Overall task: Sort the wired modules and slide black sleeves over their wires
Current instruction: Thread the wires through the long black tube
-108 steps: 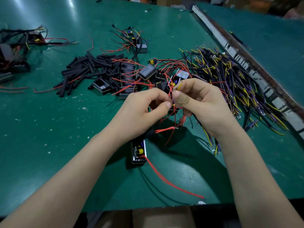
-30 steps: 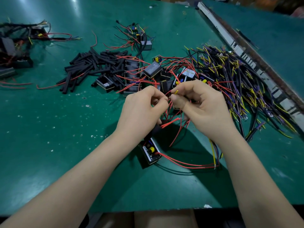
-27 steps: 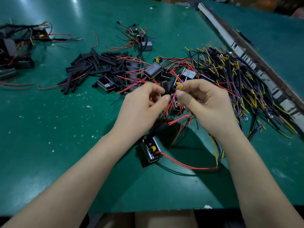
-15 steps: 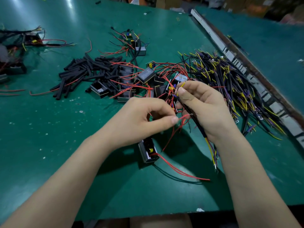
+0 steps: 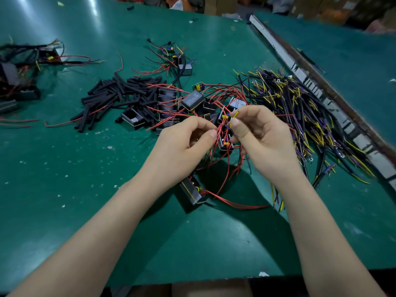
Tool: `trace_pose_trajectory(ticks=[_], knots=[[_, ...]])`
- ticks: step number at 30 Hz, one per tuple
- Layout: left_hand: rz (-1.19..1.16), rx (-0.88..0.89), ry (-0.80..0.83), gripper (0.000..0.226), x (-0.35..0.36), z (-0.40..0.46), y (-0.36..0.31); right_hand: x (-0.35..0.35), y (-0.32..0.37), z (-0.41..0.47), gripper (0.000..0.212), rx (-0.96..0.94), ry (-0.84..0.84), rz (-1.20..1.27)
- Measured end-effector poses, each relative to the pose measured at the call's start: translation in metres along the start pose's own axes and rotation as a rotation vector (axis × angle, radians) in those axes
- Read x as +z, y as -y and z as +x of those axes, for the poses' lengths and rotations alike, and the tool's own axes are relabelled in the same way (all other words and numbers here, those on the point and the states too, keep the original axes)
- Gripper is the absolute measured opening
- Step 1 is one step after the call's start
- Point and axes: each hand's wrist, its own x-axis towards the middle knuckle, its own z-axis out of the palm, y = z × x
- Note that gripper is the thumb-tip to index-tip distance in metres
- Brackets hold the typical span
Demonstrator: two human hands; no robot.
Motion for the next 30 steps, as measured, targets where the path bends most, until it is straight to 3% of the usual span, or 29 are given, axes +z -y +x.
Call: trace_pose_trajectory(ticks=[10, 15, 30], knots=[[-0.008, 0.044, 0.066, 0.016, 0.000, -0.001, 0.000, 0.004, -0.005, -0.001, 0.024, -0.067, -0.046, -0.133], [-0.146, -0.031, 0.009, 0.017, 0.001, 0.000, 0.001, 0.004, -0.005, -0.001, 0.023, -0.061, -0.047, -0.061], [-0.167, 0.073, -0.082, 0.007, -0.001, -0.001, -0.002, 0.011, 0.001, -0.006, 0.030, -0.140, 0.019, -0.020]])
